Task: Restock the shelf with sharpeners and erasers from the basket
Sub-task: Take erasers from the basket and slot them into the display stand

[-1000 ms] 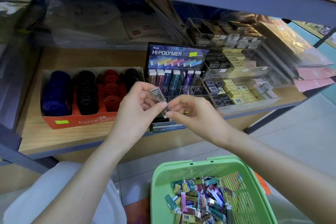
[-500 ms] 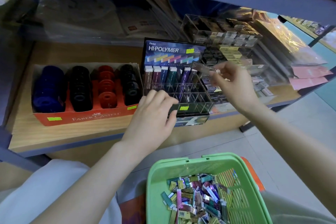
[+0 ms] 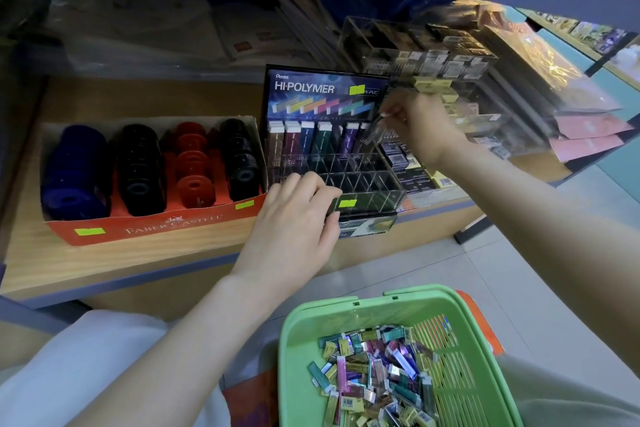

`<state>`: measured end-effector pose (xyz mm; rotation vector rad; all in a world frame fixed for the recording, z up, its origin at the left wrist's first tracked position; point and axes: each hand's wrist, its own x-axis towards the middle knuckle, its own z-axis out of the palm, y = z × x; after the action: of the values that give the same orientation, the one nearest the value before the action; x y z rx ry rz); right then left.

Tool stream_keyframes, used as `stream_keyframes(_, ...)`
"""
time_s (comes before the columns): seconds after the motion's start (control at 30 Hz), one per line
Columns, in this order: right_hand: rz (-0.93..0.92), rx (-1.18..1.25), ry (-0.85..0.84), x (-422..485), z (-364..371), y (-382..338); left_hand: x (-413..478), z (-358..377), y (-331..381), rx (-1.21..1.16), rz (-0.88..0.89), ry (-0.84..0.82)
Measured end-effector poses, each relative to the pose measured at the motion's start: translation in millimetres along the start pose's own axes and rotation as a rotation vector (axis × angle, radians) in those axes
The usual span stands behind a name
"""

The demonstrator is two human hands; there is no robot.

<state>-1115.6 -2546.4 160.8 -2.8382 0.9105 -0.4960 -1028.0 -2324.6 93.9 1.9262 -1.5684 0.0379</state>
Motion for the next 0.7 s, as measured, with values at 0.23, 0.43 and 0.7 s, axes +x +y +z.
stream_keyframes(0.23, -0.144, -0.170, -0.113, -2, -6, -6, -1, -2, 2, 0.002, 0.000, 0.003)
stream_keyframes(0.43, -0.128, -0.317, -0.064, 3, 18, -8, 0, -2, 1, -0.021, 0.004, 0.061)
stream_keyframes(0.7, -0.197, -0.365, 0.141, -14, 24, -11, -2, -4, -3, -0.040, -0.003, 0.059)
